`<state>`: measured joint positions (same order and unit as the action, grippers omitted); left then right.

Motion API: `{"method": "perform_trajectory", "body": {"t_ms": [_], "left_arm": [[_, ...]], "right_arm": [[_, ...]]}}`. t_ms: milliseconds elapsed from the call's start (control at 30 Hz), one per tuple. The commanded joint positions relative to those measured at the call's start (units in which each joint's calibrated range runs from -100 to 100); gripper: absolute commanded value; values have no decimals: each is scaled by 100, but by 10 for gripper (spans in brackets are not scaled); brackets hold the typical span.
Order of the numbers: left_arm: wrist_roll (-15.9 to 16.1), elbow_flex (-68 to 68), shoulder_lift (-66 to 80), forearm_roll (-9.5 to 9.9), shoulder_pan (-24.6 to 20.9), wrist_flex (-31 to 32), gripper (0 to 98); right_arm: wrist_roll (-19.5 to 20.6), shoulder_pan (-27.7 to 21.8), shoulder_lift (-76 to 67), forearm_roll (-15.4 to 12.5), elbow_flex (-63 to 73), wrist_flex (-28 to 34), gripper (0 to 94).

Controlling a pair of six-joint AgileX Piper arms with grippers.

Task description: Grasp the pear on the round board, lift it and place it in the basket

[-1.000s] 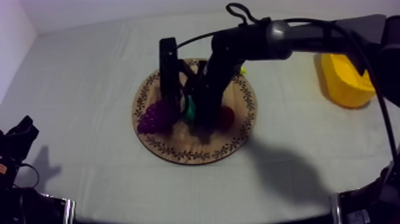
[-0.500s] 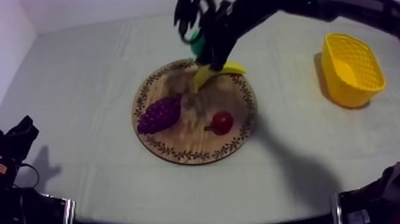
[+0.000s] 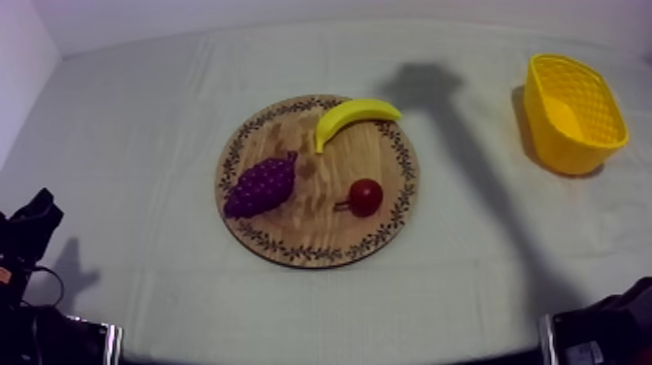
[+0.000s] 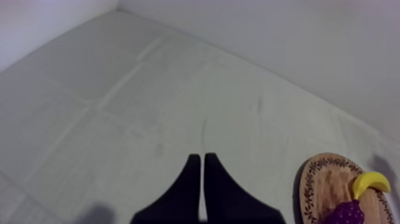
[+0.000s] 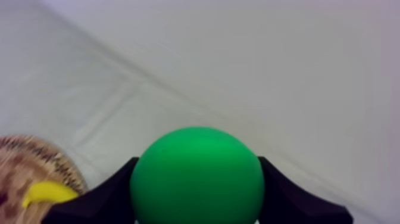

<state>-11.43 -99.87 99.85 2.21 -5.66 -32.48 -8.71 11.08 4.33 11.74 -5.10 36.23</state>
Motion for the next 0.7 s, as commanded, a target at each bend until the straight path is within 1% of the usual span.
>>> {"method": "perform_trajectory", "body": {"t_ms": [0,133,333,467,667], "left_arm": [[-2,-2,-2,2,-2,-1,1],[-2,-2,-2,2,-2,-1,1],[-2,-2,-2,2,-2,-1,1],[-2,-2,-2,2,-2,-1,1],[-2,-2,-2,2,-2,-1,1]], "right_arm": [[748,-460,-131,226,-75,27,392],[1221,-940,-262,459,-309,151,391],[1559,-1489,-149,508,-767,309,406],[1562,-1701,18,380,-1090,390,412],[1281,-1877,265,-15,-1547,513,414]]}}
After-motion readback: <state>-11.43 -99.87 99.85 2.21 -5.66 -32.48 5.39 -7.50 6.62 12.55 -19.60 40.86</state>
